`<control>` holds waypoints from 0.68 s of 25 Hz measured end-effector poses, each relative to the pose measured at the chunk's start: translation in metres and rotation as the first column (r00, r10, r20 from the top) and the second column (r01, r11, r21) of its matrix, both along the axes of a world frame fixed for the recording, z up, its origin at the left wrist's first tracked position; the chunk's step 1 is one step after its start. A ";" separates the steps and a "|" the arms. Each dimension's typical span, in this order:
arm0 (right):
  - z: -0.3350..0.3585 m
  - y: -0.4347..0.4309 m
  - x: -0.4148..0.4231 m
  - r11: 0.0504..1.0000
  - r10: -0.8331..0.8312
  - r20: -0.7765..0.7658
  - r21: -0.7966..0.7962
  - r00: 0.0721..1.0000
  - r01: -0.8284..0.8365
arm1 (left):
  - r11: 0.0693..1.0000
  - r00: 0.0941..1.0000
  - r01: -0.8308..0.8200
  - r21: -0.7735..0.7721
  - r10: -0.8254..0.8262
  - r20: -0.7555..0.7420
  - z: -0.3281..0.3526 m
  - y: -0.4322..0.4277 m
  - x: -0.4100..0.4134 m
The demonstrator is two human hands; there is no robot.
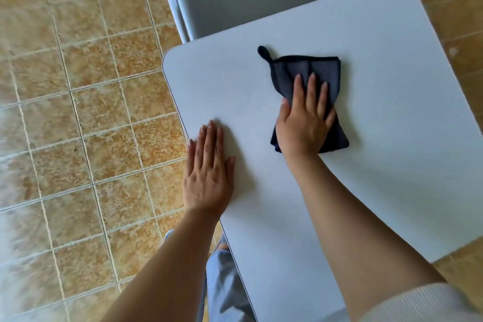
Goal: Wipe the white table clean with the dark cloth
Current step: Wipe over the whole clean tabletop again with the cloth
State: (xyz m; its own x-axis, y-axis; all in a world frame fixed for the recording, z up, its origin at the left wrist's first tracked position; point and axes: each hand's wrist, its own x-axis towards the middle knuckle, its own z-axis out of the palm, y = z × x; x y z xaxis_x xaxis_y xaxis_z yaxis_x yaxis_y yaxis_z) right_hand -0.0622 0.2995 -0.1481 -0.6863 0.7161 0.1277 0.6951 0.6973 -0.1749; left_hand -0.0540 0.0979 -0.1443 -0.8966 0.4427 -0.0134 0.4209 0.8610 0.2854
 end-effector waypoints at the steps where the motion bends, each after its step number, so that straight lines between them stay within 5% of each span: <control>1: -0.001 -0.011 -0.013 0.997 0.075 -0.011 0.014 0.997 -0.075 | 1.000 1.000 -0.007 -0.005 0.007 0.001 -0.001 0.000 0.001; 7: 0.002 -0.046 0.020 0.918 0.394 0.034 0.027 0.919 -0.395 | 1.000 1.000 -0.003 -0.011 0.003 -0.022 -0.002 0.001 0.001; 14: 0.008 0.026 -0.012 0.999 0.043 0.099 -0.026 0.994 -0.041 | 1.000 1.000 0.007 -0.022 -0.007 0.001 -0.001 0.001 -0.001; 17: 0.011 0.032 -0.076 0.993 0.096 0.129 -0.087 0.987 -0.086 | 1.000 1.000 0.009 -0.023 -0.009 0.007 -0.001 0.001 -0.001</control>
